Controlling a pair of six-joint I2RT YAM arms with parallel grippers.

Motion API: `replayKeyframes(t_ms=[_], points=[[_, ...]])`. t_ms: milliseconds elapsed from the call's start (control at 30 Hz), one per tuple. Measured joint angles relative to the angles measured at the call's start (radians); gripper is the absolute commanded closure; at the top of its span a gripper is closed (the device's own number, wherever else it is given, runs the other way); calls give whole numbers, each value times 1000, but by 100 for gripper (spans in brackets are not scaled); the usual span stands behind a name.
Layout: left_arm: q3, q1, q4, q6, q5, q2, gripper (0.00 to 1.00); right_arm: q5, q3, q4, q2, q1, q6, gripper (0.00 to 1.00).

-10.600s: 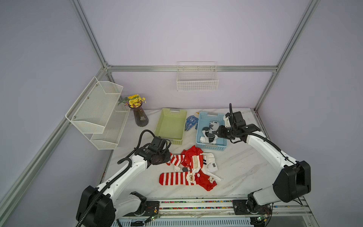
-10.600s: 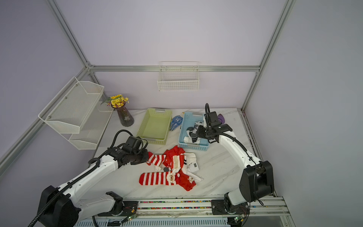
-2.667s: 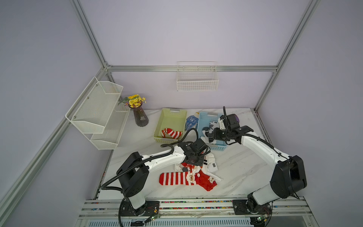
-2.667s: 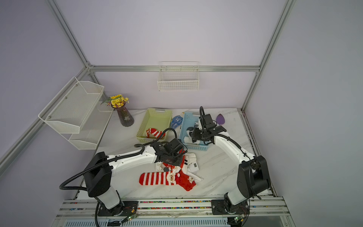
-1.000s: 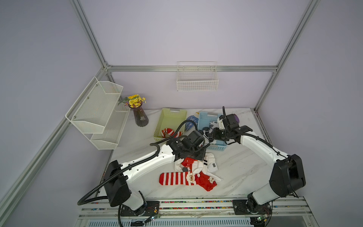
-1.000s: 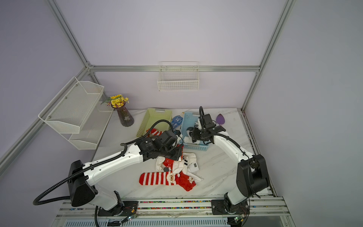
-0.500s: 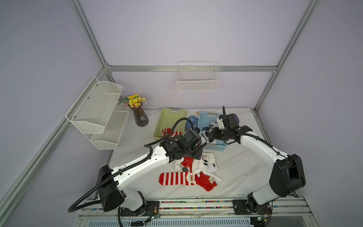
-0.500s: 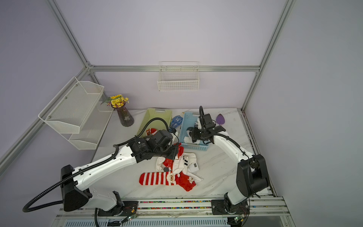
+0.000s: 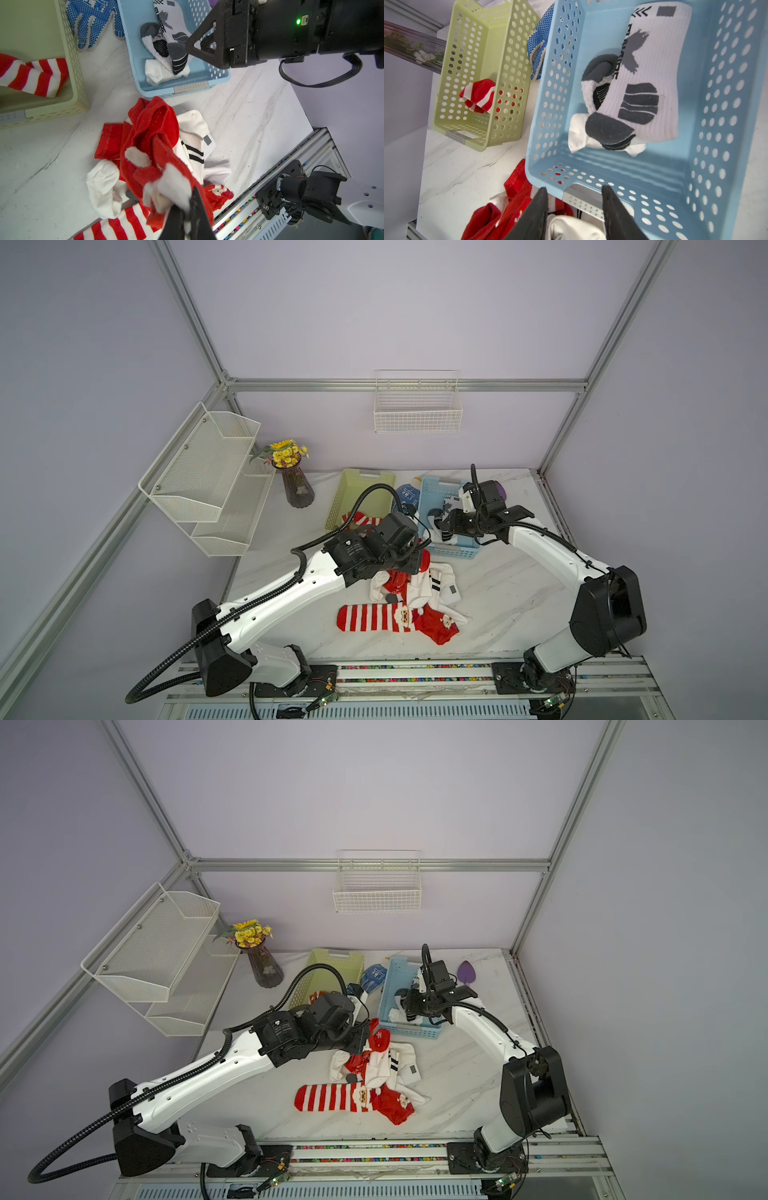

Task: Sort the socks into the basket by color
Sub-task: Place the sock in the bin.

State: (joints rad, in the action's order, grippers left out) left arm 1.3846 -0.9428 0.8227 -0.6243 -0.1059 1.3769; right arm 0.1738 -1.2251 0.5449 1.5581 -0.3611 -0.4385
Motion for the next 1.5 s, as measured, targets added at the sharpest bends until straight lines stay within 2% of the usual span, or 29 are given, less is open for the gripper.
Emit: replayKeyframes(t_ms=[1000, 1500], points=[[2, 9, 29, -2, -72, -112, 93, 6, -1, -16, 15, 0, 0, 54], [1, 62, 32, -6, -110, -186, 94, 20, -11, -21, 26, 0, -1, 54]])
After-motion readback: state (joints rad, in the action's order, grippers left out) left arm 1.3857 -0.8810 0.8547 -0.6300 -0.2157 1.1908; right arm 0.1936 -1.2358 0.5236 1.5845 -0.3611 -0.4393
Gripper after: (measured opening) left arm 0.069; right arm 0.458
